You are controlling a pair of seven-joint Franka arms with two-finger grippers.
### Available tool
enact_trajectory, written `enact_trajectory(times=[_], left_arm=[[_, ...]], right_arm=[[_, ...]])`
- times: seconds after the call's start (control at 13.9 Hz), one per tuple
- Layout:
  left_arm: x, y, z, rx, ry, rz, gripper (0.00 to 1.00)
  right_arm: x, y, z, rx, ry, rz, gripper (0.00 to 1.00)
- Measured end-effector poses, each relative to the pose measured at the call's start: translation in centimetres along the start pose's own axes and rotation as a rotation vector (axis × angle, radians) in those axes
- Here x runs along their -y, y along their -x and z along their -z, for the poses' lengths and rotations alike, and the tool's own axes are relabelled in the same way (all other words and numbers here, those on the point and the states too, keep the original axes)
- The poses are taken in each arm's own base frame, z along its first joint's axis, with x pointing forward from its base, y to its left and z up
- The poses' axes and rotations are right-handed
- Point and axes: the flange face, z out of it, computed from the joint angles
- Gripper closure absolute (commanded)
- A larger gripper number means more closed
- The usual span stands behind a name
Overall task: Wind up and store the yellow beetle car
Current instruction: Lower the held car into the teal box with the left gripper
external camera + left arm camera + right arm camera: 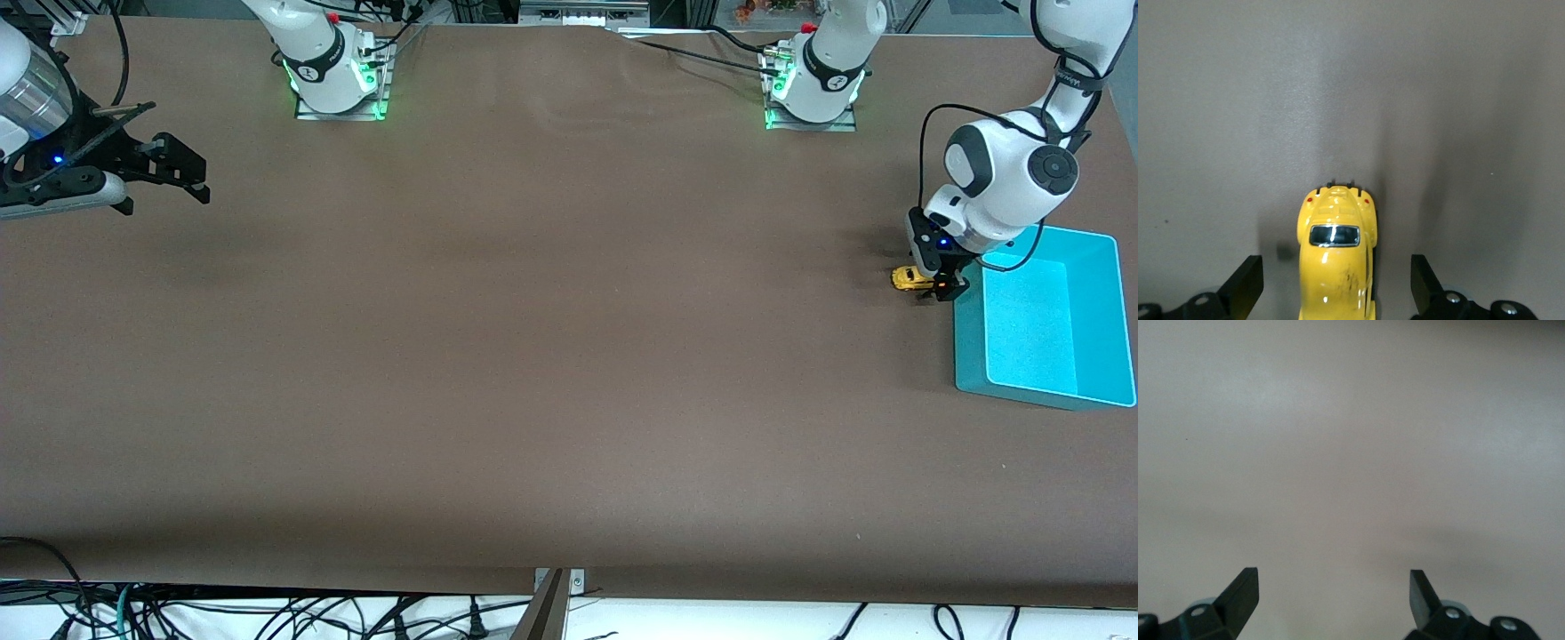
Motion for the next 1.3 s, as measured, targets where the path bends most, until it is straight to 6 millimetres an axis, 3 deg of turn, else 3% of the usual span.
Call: enact_trajectory(times=[0.07, 0.22, 0.58, 0.79, 0.94, 1.15, 1.3], left_arm=[[0.0, 0.0, -0.1, 0.0, 0.0, 0.0, 0.79], [0.0, 0.0, -0.1, 0.0, -0.003, -0.001, 0.87], [0.6, -0.3, 1.8, -0.012, 0.064, -0.01, 0.88], [2.7, -1.2, 6.0, -0.045, 0.14, -0.005, 0.88], [5.4, -1.5, 9.9, -0.054, 0.167, -0.016, 0.88], [9.7, -0.9, 15.6, -0.052, 0.163, -0.022, 0.87], [11.9, -0.1, 17.5, -0.049, 0.154, -0.035, 0.87]], right_arm=[[0.0, 0.0, 0.0, 0.001, 0.0, 0.0, 0.0], [0.0, 0.0, -0.1, 0.003, -0.001, 0.0, 0.0], [0.0, 0.0, -0.1, 0.005, -0.001, 0.001, 0.0], [0.0, 0.0, -0.1, 0.005, -0.001, 0.001, 0.0], [0.0, 0.0, -0.1, 0.005, -0.001, 0.001, 0.0], [0.2, 0.0, -0.1, 0.005, -0.001, 0.003, 0.0], [0.2, 0.0, -0.1, 0.005, -0.001, 0.004, 0.0]])
